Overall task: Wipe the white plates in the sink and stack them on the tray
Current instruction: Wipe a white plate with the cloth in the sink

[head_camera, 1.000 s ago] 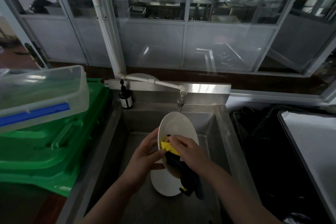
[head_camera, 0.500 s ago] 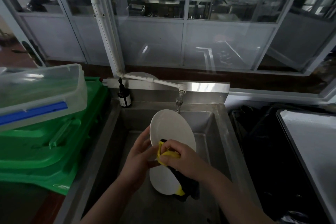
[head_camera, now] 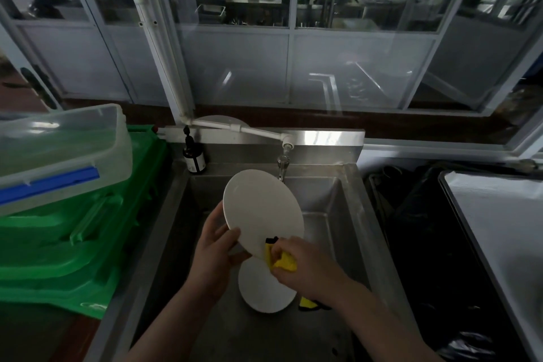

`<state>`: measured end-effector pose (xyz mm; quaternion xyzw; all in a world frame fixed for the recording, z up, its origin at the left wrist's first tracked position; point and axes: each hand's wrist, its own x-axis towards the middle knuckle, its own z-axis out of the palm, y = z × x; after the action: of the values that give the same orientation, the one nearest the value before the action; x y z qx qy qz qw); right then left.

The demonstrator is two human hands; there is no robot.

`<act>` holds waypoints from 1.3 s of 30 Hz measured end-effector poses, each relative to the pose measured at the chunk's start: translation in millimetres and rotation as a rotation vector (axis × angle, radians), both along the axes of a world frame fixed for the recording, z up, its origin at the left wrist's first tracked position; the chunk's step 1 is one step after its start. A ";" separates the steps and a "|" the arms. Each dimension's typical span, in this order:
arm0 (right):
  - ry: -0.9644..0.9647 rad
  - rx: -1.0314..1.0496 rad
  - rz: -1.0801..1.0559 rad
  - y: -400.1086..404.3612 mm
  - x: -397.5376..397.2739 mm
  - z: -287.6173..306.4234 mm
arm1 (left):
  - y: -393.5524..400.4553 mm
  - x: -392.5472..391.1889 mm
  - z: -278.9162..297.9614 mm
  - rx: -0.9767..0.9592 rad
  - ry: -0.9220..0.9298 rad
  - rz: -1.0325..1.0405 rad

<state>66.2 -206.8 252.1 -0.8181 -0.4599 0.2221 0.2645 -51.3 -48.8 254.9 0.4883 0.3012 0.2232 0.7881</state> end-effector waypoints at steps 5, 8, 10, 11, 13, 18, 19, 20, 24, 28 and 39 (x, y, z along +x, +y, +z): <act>-0.054 -0.022 -0.028 -13.1 8.2 -10.8 | 3.3 -2.0 1.4 0.014 0.021 -0.042; -0.079 -0.025 -0.032 -20.3 14.4 -13.4 | 4.5 -2.4 3.4 0.034 0.016 -0.069; -0.105 -0.027 -0.043 -26.2 21.8 -15.0 | 4.7 -1.8 3.1 0.032 0.023 -0.075; -0.113 -0.028 -0.053 -29.1 25.8 -16.2 | 4.4 -1.6 2.8 0.028 0.027 -0.075; -0.131 -0.045 -0.078 -33.5 33.5 -18.8 | 3.4 -1.0 1.7 0.014 0.030 -0.076; -0.137 -0.080 -0.156 -46.7 53.2 -29.2 | -0.1 1.9 -0.9 0.016 0.028 -0.119; -0.120 -0.073 -0.185 -49.7 57.7 -32.5 | -0.2 1.9 -0.9 0.016 0.028 -0.131; -0.104 -0.061 -0.220 -52.5 62.3 -35.8 | -0.2 1.7 -0.7 0.017 0.029 -0.141; -0.041 0.024 -0.356 -64.8 80.3 -43.2 | -4.2 4.1 -3.1 0.031 0.045 -0.163; -0.021 0.084 -0.424 -77.5 90.3 -41.8 | -12.8 7.8 -6.0 0.032 0.052 -0.186; -0.031 -0.118 -0.601 -137.4 128.3 -67.6 | -34.8 25.8 -16.0 0.058 0.089 -0.212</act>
<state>194.5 -344.2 184.5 -0.9347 -0.1876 0.1480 0.2632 -25.5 -83.6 239.0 0.5493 0.2761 0.1254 0.7786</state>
